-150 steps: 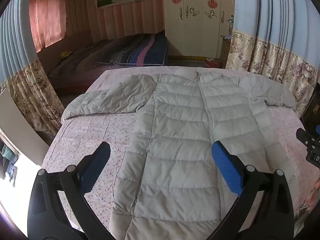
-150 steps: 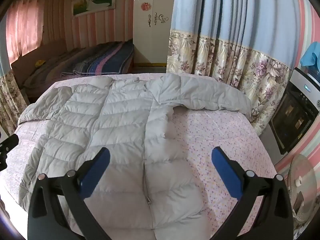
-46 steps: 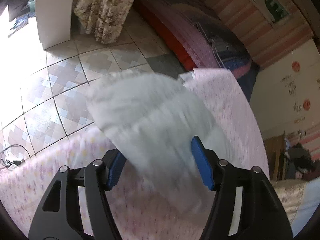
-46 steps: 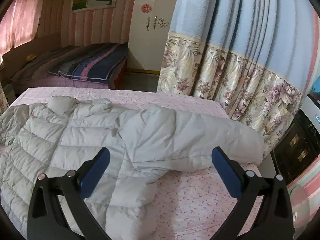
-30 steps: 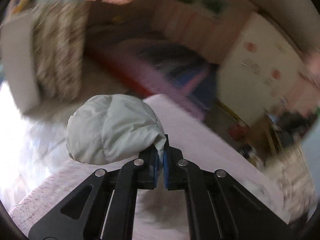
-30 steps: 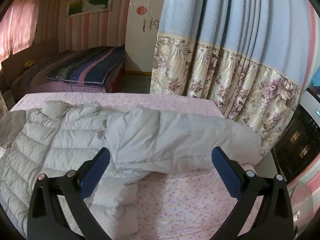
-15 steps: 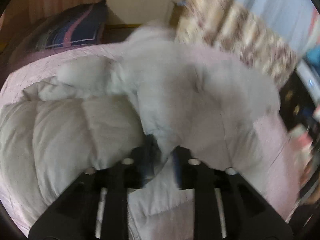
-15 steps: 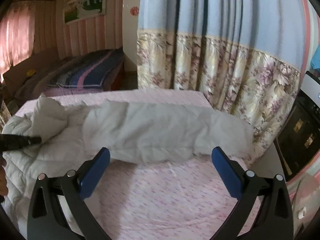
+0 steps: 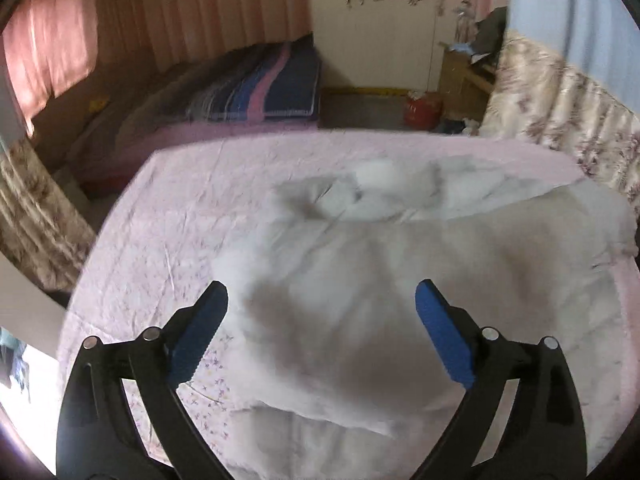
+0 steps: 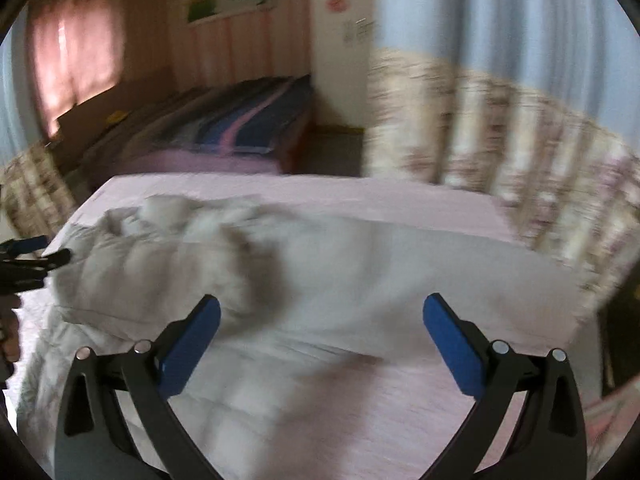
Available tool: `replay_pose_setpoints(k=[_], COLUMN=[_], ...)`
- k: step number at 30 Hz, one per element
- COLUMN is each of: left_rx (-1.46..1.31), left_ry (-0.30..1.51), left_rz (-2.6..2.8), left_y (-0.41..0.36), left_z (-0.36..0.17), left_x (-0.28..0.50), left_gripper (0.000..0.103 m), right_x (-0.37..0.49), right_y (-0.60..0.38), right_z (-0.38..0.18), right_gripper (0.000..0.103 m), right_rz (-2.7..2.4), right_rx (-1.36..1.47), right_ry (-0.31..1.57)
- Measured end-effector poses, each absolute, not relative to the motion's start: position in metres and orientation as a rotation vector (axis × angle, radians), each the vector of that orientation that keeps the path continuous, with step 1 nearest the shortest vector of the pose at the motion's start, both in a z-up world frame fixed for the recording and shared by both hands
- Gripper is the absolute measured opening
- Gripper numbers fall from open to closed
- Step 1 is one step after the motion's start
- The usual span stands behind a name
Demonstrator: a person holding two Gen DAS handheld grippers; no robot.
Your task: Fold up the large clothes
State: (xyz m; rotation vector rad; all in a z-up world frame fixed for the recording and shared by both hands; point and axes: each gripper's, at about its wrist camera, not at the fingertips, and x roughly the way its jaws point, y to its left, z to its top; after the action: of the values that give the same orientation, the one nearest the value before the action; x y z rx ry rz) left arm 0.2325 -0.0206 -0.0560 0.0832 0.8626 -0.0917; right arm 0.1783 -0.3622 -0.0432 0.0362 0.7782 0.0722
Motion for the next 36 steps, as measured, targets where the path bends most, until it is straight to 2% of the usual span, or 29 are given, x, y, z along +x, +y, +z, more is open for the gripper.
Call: replay_pose_setpoints(k=[3,4,5,7,8,10,14,16,17,18,19,24,26,29,33,35,36], left_rx=[0.050,0.043,0.044,0.067,0.071,0.065,0.072,0.138,0.161,0.182,0.190,0.198,0.189,0.163,0.146,0.116,0.099], left_ry=[0.917,0.922,0.929,0.923,0.919,0.903,0.878,0.849,0.831,0.814,0.809,0.840,0.842,0.830,0.777,0.753,0.746], left_rz=[-0.111,-0.120,-0.136,-0.158,-0.166,-0.194,-0.300,-0.298,-0.292,-0.291,-0.288,-0.257,-0.245,-0.227,-0.180,-0.164,-0.158], left_y=[-0.004,-0.001,0.001,0.006,0.008,0.018,0.016,0.003,-0.004,-0.007,-0.008,-0.005,-0.001,0.005,0.013,0.018,0.020], left_z=[-0.081,-0.084,-0.090,-0.091,-0.090,-0.088,-0.076,-0.074,-0.075,-0.075,-0.076,-0.093,-0.094,-0.084,-0.054,-0.037,-0.030], left_x=[0.244,0.244,0.246,0.255,0.259,0.270,0.286,0.277,0.274,0.267,0.265,0.261,0.259,0.254,0.242,0.235,0.232], left_gripper=[0.072,0.060,0.053,0.034,0.031,0.027,0.031,0.049,0.054,0.065,0.070,0.071,0.072,0.076,0.089,0.093,0.095], right_x=[0.214,0.227,0.234,0.234,0.228,0.208,0.172,0.166,0.166,0.167,0.168,0.174,0.179,0.174,0.159,0.149,0.146], right_y=[-0.327,-0.316,-0.310,-0.299,-0.290,-0.273,-0.258,-0.264,-0.272,-0.278,-0.284,-0.289,-0.289,-0.298,-0.330,-0.348,-0.355], right_z=[-0.067,-0.079,-0.088,-0.094,-0.090,-0.073,-0.045,-0.044,-0.048,-0.052,-0.061,-0.104,-0.120,-0.122,-0.095,-0.077,-0.070], right_gripper=[0.067,0.044,0.023,0.012,0.011,0.010,0.009,0.009,0.009,0.009,0.009,0.012,0.027,0.043,0.051,0.065,0.067], right_rz=[0.095,0.101,0.127,0.163,0.148,0.087,-0.135,-0.214,-0.243,-0.261,-0.265,-0.267,-0.271,-0.246,-0.154,-0.133,-0.133], right_rx=[0.021,0.027,0.052,0.102,0.082,-0.012,-0.204,-0.224,-0.219,-0.212,-0.203,-0.234,-0.250,-0.235,-0.051,-0.013,-0.004], right_ry=[0.861,0.908,0.953,0.985,0.969,0.909,0.806,0.825,0.843,0.862,0.884,0.965,0.987,0.992,0.949,0.906,0.889])
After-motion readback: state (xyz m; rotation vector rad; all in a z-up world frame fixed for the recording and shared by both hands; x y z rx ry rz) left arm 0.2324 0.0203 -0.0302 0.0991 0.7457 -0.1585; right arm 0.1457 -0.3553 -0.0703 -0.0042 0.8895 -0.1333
